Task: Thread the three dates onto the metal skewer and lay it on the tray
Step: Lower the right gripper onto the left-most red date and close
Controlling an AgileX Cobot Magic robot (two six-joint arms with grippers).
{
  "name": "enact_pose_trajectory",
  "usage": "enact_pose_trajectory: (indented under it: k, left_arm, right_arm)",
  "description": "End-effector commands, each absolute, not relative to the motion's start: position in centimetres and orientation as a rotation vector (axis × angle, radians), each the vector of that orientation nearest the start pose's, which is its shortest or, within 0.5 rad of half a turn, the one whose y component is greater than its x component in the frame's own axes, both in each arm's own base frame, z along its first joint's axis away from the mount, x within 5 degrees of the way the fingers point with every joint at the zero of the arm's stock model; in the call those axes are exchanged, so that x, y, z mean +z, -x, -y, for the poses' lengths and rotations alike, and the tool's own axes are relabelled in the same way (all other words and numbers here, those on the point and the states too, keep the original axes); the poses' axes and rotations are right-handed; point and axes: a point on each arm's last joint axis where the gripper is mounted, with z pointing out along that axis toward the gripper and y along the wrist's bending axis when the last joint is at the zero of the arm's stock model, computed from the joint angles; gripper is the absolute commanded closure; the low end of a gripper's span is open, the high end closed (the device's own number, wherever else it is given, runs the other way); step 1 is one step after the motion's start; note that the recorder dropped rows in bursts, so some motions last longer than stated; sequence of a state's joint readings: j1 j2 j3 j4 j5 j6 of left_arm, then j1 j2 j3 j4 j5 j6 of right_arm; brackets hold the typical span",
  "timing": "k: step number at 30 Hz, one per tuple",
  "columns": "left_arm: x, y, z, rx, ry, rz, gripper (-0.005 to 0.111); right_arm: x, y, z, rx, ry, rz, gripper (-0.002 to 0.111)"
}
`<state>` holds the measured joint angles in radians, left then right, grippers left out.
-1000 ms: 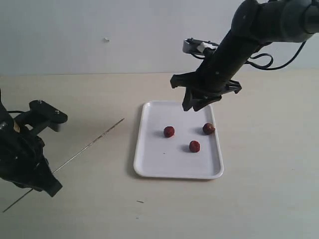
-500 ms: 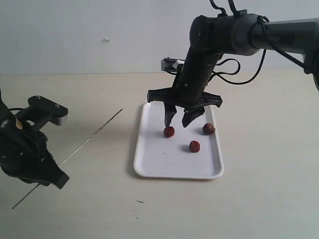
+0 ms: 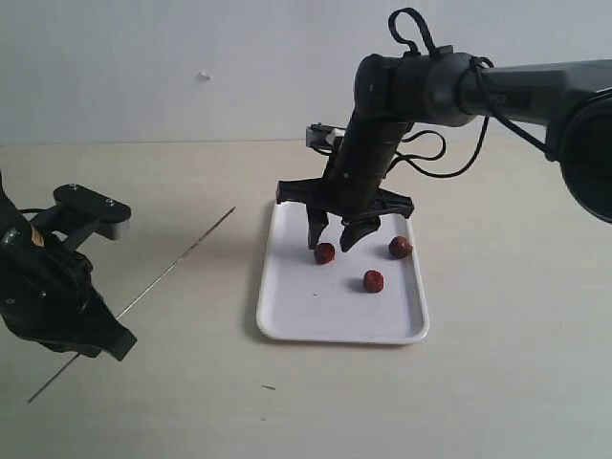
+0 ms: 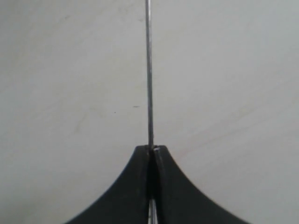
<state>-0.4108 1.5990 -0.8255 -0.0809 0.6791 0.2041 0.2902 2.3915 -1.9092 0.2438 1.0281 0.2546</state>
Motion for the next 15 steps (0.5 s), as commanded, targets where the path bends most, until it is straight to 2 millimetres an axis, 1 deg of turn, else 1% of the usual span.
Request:
enact_pose_trajectory:
  k: [1,5,15]
  left_arm:
    - [17.35,-24.9,11.34,-0.127,-0.782,-2.829,0.107]
    - [17.35,-24.92,11.34,-0.127,-0.782,-2.827,0.107]
    - [17.37,-24.97,11.36,-0.127,-0.783,-2.82,0.107]
  right_arm:
    - [11.81,-46.35,-15.86,0.379,-0.117,-3.032,0.061]
    - [11.19,-46.31,-15.94,0.39,-0.135,-3.048,0.061]
    - [11.17,-45.77,-15.96,0.396,-0.14,-3.107,0.062]
